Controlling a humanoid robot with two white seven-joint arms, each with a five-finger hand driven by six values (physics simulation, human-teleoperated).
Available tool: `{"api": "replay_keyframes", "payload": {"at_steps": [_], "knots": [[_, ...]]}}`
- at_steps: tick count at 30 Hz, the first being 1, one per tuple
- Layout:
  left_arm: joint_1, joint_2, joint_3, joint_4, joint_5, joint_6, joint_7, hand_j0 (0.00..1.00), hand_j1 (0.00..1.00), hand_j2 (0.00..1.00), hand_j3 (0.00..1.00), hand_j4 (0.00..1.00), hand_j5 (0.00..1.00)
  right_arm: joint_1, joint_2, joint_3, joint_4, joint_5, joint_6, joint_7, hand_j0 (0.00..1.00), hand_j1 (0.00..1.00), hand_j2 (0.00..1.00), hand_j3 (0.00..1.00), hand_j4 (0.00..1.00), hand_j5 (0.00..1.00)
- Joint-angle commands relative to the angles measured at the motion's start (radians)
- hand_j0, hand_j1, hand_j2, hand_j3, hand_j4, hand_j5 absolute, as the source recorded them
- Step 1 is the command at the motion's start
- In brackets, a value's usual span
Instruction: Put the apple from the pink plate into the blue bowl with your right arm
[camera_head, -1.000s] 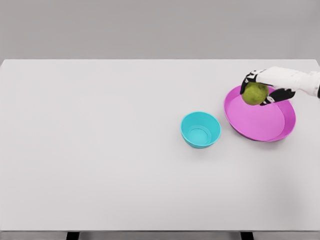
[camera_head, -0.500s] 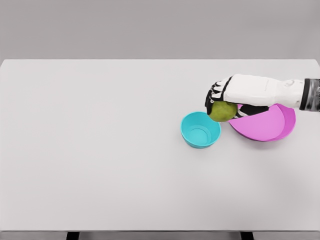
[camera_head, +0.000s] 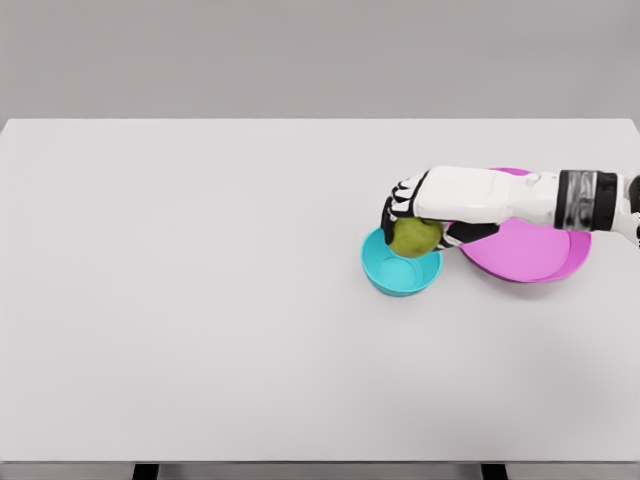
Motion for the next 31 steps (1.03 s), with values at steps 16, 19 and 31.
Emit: {"api": "replay_keyframes", "payload": {"at_steps": [16,19,31], "knots": [[0.000,0.000,-0.001,0.000,0.000,0.000,0.000,1.00,1.00,1.00,1.00,1.00,1.00,0.012,-0.075,-0.071,-0.064,0.013,-0.001,-0.001,1.00,1.00,1.00,1.00,1.00,1.00],[0.000,0.000,0.000,0.000,0.000,0.000,0.000,1.00,1.00,1.00,1.00,1.00,1.00,0.084,-0.130,-0.199,-0.070,0.010,-0.044,-0.001,1.00,1.00,1.00,1.00,1.00,1.00],[0.000,0.000,0.000,-0.001,0.000,0.000,0.000,1.00,1.00,1.00,1.00,1.00,1.00,0.118,-0.120,-0.197,-0.083,0.002,-0.044,-0.001,1.00,1.00,1.00,1.00,1.00,1.00]]}}
